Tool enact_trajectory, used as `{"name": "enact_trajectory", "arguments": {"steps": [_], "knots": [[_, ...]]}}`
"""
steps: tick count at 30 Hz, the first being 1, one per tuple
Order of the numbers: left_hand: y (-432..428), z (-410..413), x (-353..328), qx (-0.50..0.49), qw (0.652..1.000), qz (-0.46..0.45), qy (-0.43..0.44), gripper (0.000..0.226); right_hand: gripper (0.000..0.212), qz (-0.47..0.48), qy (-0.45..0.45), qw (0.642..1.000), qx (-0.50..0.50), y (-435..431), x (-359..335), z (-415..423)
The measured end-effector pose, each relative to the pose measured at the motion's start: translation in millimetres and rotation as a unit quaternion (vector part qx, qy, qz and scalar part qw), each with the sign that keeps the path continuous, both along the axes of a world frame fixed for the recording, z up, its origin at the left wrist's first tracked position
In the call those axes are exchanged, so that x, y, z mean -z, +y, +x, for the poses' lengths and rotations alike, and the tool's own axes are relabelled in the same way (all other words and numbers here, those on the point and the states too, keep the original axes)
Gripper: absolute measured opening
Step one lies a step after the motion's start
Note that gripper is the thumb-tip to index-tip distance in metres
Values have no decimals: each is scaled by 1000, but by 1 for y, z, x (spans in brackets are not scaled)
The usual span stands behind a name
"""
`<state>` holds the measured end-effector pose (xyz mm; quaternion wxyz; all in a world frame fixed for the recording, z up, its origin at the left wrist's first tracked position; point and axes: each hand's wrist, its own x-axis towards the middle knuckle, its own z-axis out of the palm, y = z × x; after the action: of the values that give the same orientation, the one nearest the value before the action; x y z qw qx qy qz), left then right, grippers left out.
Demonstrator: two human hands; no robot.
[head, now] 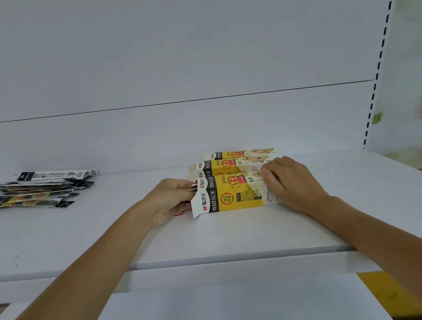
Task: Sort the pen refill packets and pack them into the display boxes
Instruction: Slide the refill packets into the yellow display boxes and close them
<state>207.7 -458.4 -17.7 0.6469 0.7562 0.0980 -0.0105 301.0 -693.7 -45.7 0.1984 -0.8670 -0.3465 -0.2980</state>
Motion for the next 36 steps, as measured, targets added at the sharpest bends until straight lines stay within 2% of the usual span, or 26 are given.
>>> {"name": "enact_trajectory", "arguments": {"steps": [6, 9, 12, 14, 16, 18, 20, 24, 28, 30, 31, 32, 36], "knots": [[-11, 12, 0, -60, 998, 23, 18, 15, 55, 6, 4, 1000, -13, 1, -1, -3], [-15, 18, 3, -40, 999, 21, 20, 20, 55, 0, 6, 1000, 5, -1, -2, -2], [-12, 19, 0, -2, 997, 74, 27, 23, 62, -21, -5, 999, 45, -2, -3, -4], [-4, 11, -9, 45, 994, 96, 17, 22, 56, -47, -26, 995, 82, -3, -3, -4], [7, 2, -14, 45, 998, 43, -22, 21, 53, -46, -35, 993, 104, -5, -3, -3], [11, -6, -12, -45, 996, -33, -64, 22, 56, -21, -23, 994, 100, -7, -3, 0], [5, -16, -6, -101, 990, -46, -84, 17, 48, -12, 6, 997, 74, -6, -4, 1], [-12, -28, 5, -21, 993, 77, -88, 29, 36, -7, 43, 998, 45, -6, -5, -4], [-17, -29, 7, -4, 980, 196, -44, 25, 37, -20, 60, 997, 47, -6, -5, -5], [-21, -26, 4, 4, 974, 223, -28, 25, 38, -24, 59, 997, 45, -5, -5, -5], [-23, -24, 2, 10, 973, 228, -23, 32, 38, -24, 59, 997, 43, -5, -5, -5], [-24, -22, 0, 17, 974, 224, -22, 38, 38, -22, 61, 997, 43, -6, -5, -5], [-16, -22, -5, 63, 980, 190, 8, 39, 40, -18, 52, 998, 23, -6, -4, -4]]}}
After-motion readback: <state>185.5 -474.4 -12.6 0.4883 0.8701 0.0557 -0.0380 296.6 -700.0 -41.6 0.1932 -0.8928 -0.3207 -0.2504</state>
